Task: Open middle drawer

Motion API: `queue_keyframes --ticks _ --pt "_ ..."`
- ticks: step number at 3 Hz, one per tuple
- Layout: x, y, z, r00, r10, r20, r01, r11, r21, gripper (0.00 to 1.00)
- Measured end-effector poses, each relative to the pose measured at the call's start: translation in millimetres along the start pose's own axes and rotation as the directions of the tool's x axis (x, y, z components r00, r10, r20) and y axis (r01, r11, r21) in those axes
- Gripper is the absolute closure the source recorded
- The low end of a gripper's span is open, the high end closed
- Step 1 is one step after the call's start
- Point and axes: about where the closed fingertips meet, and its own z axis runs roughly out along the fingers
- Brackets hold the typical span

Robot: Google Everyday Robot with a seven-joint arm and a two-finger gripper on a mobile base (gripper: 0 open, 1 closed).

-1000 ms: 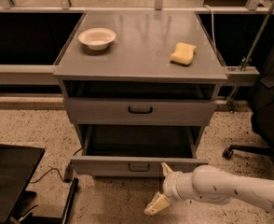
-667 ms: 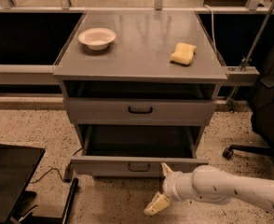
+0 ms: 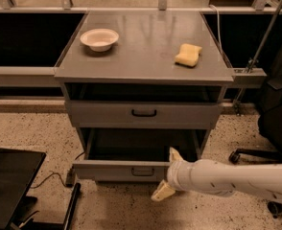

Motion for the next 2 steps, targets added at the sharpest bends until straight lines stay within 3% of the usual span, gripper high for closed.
queue_keyframes --ticks 1,2 --pt "-23.2 -19.5 7.1 0.998 -0.066 -0.001 0.065 0.9965 0.052 0.0" --pt "-17.3 -13.6 7.2 0.999 -0.052 -0.001 0.052 0.9979 0.038 0.0"
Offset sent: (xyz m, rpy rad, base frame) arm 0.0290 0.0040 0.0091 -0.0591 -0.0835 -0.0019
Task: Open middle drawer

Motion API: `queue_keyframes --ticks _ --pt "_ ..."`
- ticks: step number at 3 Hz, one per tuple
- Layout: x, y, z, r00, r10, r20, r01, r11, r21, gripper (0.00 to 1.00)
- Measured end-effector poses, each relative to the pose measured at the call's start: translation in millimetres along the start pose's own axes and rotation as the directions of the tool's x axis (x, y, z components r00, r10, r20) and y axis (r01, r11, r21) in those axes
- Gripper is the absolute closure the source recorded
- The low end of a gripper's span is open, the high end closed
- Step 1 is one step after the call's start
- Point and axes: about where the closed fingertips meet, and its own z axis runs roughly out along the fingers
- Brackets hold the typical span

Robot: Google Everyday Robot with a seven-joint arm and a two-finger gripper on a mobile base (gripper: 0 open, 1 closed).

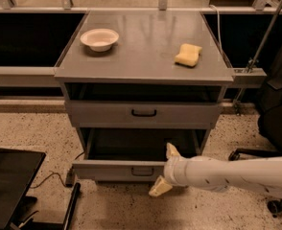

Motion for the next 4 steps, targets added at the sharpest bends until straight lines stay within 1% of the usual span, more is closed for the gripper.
queue_keyframes --ticks 1,2,3,4 --pt "19.1 -11.2 16.1 0.999 0.049 -0.004 -0.049 0.9985 0.026 0.0" --pt "47.3 -14.5 32.7 0.992 0.13 0.004 -0.13 0.991 0.033 0.0" --pt "73.9 -19.1 39.8 0.981 0.192 0.008 -0.193 0.9801 0.048 0.0" --pt "77.8 -15.7 43.8 0.978 0.207 0.009 -0.207 0.9775 0.04 0.0"
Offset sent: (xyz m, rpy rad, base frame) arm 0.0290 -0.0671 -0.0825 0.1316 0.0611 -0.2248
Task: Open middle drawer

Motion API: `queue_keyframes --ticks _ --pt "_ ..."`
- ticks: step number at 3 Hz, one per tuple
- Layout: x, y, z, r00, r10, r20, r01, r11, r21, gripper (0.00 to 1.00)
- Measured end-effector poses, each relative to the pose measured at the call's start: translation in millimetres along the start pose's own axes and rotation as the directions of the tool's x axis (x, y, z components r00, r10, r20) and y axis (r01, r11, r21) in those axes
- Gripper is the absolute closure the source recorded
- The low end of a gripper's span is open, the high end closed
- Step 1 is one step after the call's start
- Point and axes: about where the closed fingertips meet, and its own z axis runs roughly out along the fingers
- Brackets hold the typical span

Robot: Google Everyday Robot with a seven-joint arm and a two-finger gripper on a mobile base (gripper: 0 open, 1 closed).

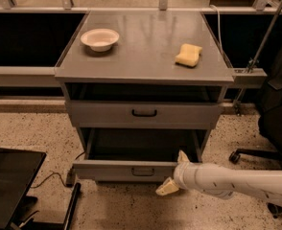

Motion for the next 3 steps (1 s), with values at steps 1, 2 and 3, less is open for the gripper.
queue_keyframes --ticks 1,2,3 --pt "18.5 2.1 16.1 0.998 0.055 -0.019 -0.055 0.9984 -0.009 0.0" --pt "18.5 2.2 16.1 0.998 0.055 -0.019 -0.055 0.9984 -0.009 0.0" --pt "18.5 2.2 16.1 0.998 0.055 -0.019 -0.055 0.9984 -0.009 0.18"
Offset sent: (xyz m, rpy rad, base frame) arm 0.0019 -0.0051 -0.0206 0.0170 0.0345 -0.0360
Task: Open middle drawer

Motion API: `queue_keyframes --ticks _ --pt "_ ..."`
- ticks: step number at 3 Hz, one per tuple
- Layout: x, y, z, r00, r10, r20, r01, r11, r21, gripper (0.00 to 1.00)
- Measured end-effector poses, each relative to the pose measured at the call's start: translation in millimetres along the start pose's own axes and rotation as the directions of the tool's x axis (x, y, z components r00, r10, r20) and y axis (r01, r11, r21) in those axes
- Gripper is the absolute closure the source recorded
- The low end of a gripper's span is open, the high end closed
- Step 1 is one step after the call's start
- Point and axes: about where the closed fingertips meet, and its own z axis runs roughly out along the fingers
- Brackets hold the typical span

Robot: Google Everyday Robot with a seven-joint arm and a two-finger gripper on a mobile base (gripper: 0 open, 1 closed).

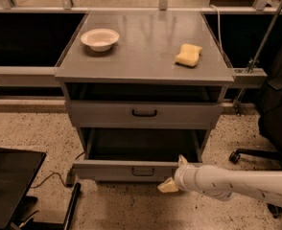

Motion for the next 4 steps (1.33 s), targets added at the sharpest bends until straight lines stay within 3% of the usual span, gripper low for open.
queue_keyframes --ticks 3,4 --pt "0.0 0.1 0.1 1.0 0.0 0.0 0.0 1.0 0.0 0.88" --pt "-0.2 0.0 -0.1 1.0 0.0 0.0 0.0 1.0 0.0 1.0"
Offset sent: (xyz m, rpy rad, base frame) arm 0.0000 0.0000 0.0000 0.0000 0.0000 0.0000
